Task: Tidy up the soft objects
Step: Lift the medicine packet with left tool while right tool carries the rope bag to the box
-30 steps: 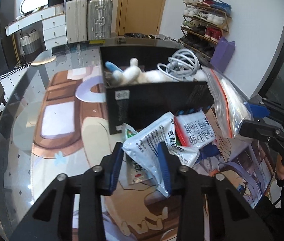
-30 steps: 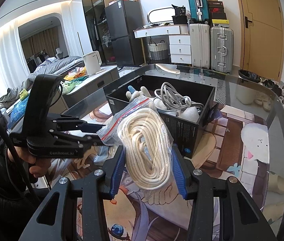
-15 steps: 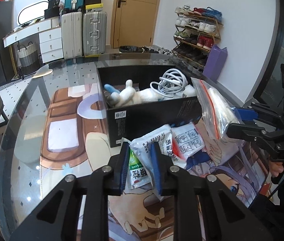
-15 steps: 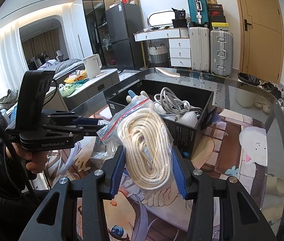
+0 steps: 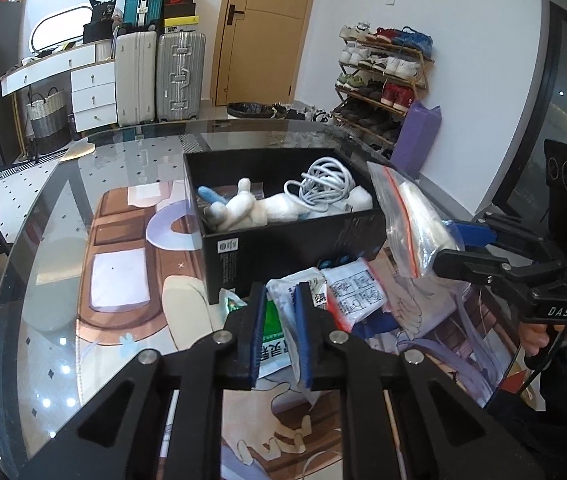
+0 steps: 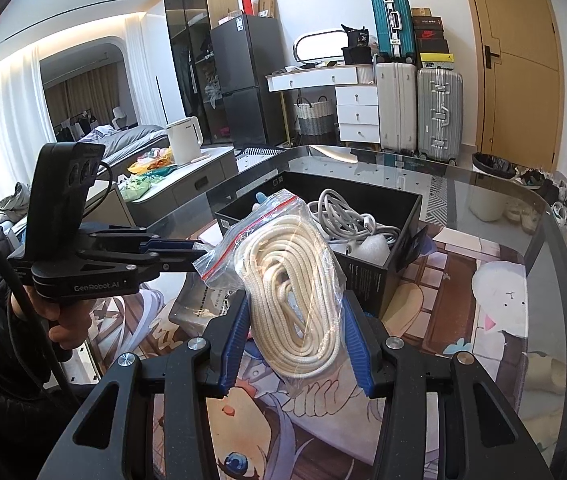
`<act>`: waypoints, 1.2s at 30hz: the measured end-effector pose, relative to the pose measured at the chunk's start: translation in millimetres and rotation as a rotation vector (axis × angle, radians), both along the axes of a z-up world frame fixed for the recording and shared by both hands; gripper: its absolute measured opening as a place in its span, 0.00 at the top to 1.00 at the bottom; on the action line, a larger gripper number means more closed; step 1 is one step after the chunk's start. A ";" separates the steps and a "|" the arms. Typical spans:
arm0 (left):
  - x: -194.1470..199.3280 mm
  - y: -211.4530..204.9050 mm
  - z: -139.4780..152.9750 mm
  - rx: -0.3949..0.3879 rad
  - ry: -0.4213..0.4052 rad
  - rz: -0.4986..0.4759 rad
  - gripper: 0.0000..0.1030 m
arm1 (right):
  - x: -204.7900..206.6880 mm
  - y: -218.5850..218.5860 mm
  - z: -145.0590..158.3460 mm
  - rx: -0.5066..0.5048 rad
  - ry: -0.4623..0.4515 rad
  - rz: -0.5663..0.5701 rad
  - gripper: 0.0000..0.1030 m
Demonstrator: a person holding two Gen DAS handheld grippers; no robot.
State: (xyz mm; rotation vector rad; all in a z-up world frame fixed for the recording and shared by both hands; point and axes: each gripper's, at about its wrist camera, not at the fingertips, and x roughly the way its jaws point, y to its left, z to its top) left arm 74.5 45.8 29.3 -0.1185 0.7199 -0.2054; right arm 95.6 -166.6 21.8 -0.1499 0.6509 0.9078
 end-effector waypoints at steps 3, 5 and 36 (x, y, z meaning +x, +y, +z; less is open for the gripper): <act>-2.4 -1.2 4.7 -0.010 -0.014 0.002 0.92 | -0.1 -0.6 3.3 0.004 -0.006 -0.003 0.56; -4.5 -2.9 8.8 -0.014 -0.027 0.002 0.93 | 0.3 -1.5 5.1 0.007 -0.009 -0.007 0.56; 5.0 7.9 79.2 -0.009 -0.215 0.045 0.96 | 28.2 -0.5 36.3 0.028 -0.066 -0.106 0.56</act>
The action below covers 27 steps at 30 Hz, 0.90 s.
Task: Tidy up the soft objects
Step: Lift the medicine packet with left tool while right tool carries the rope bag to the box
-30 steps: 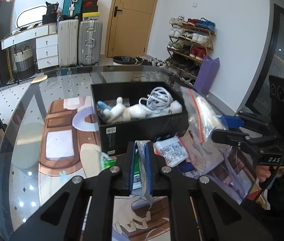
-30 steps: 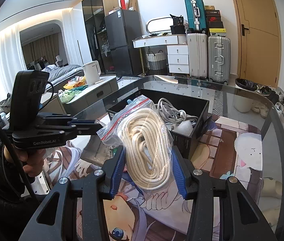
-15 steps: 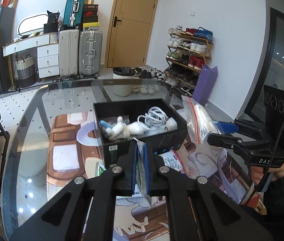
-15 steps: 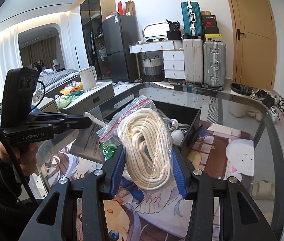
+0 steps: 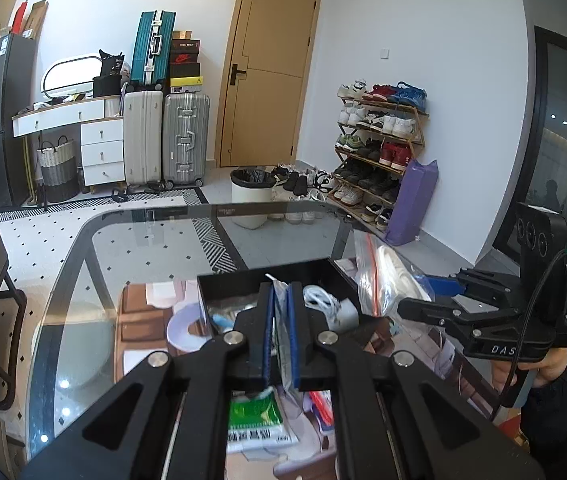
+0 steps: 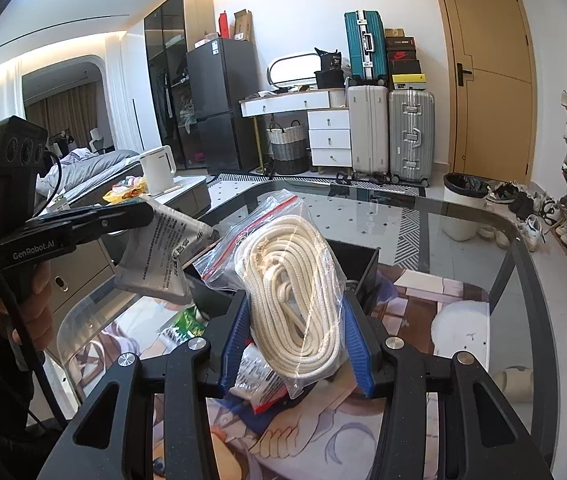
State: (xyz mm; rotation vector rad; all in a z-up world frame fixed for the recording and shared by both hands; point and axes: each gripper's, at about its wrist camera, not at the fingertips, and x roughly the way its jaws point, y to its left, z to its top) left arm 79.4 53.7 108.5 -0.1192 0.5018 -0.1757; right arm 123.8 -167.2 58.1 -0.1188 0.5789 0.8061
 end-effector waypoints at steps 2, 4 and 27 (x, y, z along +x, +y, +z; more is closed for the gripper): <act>5.7 1.6 0.5 -0.006 -0.003 0.000 0.96 | 4.6 2.0 0.9 -0.003 0.002 -0.003 0.56; 13.4 2.4 0.9 -0.014 -0.004 0.003 0.96 | 10.5 5.2 1.5 -0.006 0.010 -0.002 0.56; 86.3 2.0 -67.8 -0.074 0.160 0.052 0.95 | 69.5 61.2 -21.7 -0.109 0.043 -0.006 0.56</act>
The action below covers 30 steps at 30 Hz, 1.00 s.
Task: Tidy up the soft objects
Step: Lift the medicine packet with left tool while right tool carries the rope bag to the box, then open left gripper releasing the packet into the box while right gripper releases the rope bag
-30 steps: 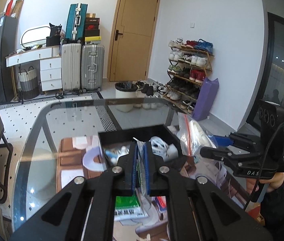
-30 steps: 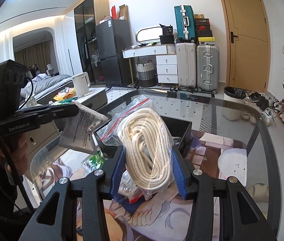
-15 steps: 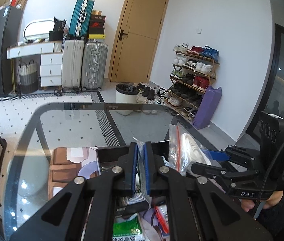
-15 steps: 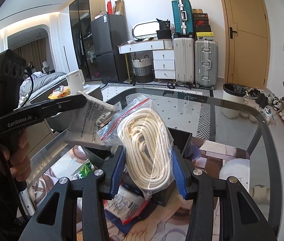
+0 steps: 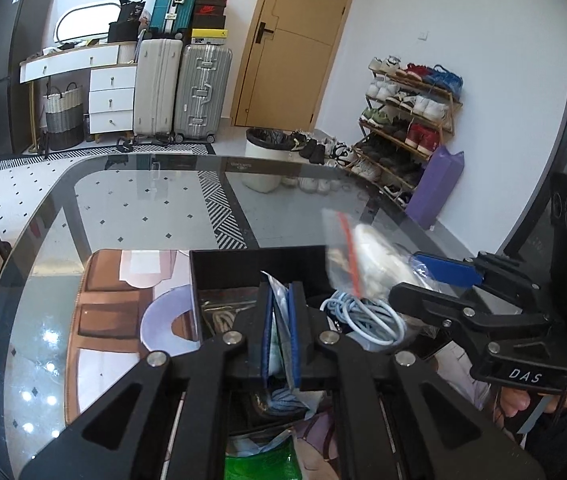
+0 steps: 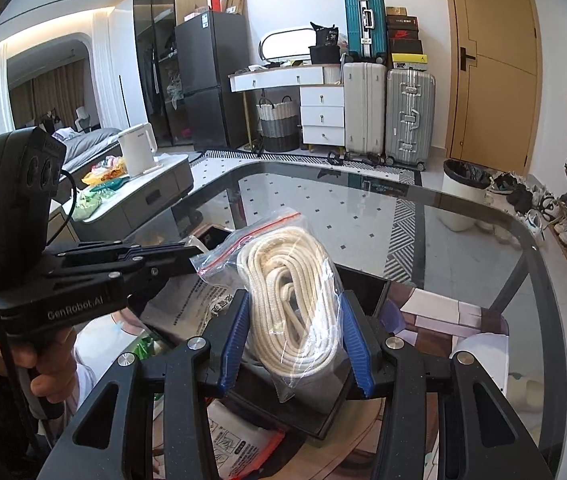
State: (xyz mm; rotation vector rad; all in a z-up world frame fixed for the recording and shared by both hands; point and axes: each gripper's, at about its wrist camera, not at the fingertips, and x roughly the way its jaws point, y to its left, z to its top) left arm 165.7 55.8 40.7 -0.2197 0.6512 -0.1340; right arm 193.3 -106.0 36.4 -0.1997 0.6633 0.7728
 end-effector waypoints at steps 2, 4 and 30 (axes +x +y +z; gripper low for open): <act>0.2 -2.0 -1.1 0.025 0.002 0.011 0.93 | 2.4 2.4 -1.9 -0.005 0.005 0.004 0.56; -0.4 -3.0 -3.0 0.049 0.009 0.025 0.91 | 2.9 2.9 -1.9 -0.006 0.005 0.005 0.56; -51.5 1.7 1.5 0.160 0.001 0.110 0.02 | -50.8 -64.5 -11.4 0.084 -0.023 -0.087 0.01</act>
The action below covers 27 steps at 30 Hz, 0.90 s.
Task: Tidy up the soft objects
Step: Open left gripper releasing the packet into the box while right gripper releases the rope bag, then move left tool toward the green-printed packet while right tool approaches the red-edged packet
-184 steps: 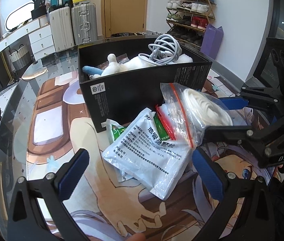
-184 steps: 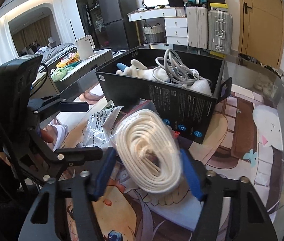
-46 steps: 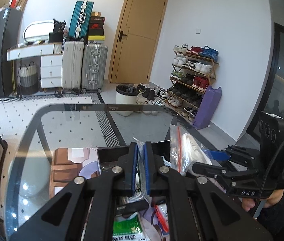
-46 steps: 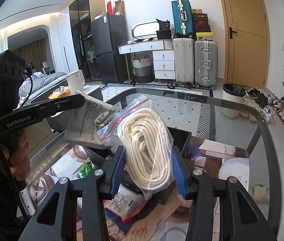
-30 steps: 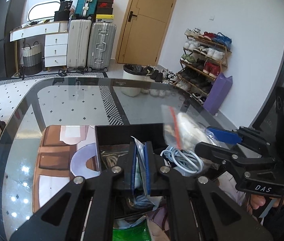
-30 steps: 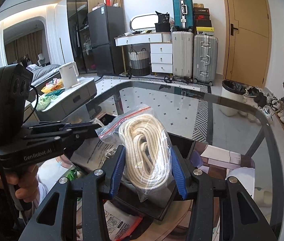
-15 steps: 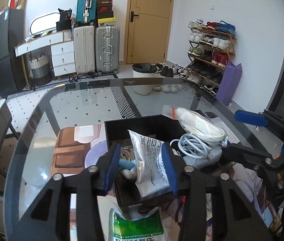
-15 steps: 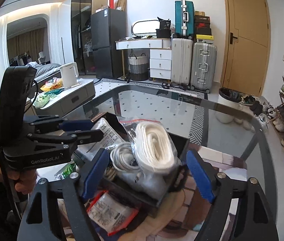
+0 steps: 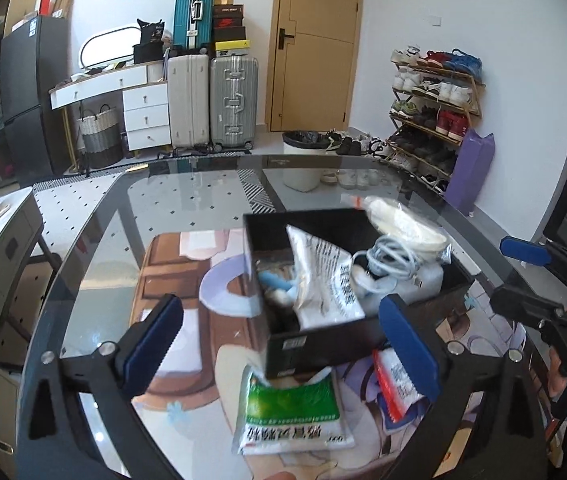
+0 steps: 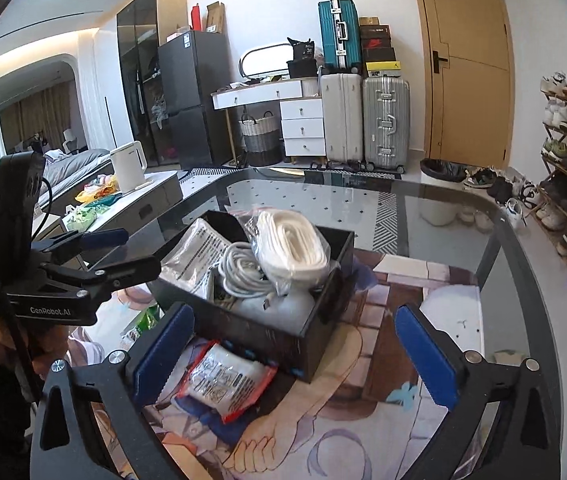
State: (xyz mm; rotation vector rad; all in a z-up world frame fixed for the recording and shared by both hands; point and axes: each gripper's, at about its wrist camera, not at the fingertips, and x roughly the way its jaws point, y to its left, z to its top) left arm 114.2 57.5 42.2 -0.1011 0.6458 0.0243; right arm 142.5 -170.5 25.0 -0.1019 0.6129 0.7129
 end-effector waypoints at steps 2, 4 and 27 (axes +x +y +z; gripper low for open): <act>-5.6 1.9 -2.8 0.007 0.002 0.009 0.00 | -2.5 -2.1 -2.1 0.017 0.011 0.000 0.01; -12.0 4.3 -4.6 0.008 -0.003 0.014 0.00 | -2.6 -0.1 -2.2 0.008 0.026 0.005 0.01; -16.2 -3.5 -16.2 0.092 0.058 0.001 0.00 | -8.7 31.7 -16.3 -0.061 0.140 0.049 0.01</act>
